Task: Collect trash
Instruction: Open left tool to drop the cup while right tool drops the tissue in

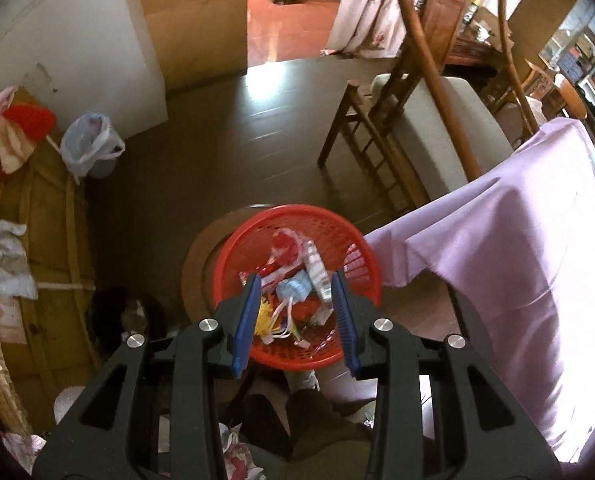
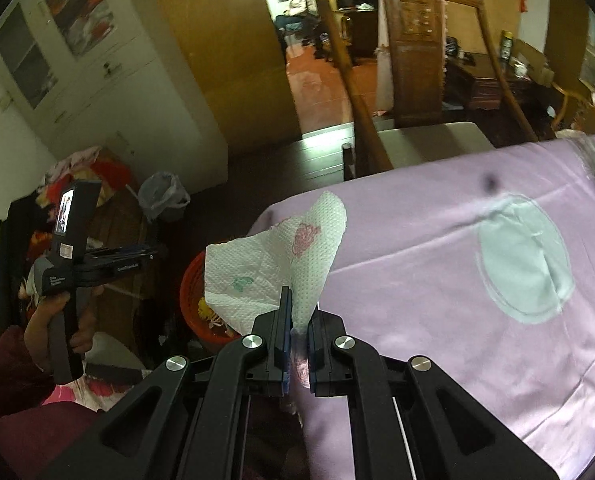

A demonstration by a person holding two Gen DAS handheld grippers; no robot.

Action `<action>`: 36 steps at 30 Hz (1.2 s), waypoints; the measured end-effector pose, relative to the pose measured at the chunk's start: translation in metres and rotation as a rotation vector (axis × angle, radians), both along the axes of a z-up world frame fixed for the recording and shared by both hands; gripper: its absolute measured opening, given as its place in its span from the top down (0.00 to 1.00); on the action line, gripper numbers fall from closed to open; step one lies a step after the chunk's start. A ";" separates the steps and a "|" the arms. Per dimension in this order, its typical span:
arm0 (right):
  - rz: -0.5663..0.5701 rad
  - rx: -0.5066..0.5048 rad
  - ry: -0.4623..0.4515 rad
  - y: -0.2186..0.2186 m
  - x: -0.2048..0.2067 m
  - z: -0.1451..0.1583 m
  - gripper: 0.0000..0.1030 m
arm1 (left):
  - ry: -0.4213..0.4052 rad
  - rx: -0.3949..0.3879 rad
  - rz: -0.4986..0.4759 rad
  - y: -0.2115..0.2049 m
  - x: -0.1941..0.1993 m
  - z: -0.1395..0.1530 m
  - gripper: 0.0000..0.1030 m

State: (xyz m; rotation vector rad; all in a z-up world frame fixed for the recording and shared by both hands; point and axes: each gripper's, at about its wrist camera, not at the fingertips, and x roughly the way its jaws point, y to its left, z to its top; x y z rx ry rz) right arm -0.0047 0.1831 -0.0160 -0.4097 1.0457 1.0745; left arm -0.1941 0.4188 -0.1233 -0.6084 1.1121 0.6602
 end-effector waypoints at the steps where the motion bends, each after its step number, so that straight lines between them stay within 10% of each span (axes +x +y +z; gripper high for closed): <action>1: 0.015 -0.004 0.001 0.005 -0.004 -0.001 0.93 | 0.001 -0.006 0.005 0.002 0.000 0.000 0.65; 25: 0.362 -0.066 0.036 0.103 -0.082 -0.019 0.93 | 0.103 0.050 0.207 0.014 -0.098 -0.005 0.60; 36: 0.446 -0.158 0.023 0.162 -0.103 -0.076 0.93 | 0.170 0.078 0.293 0.013 -0.131 -0.009 0.45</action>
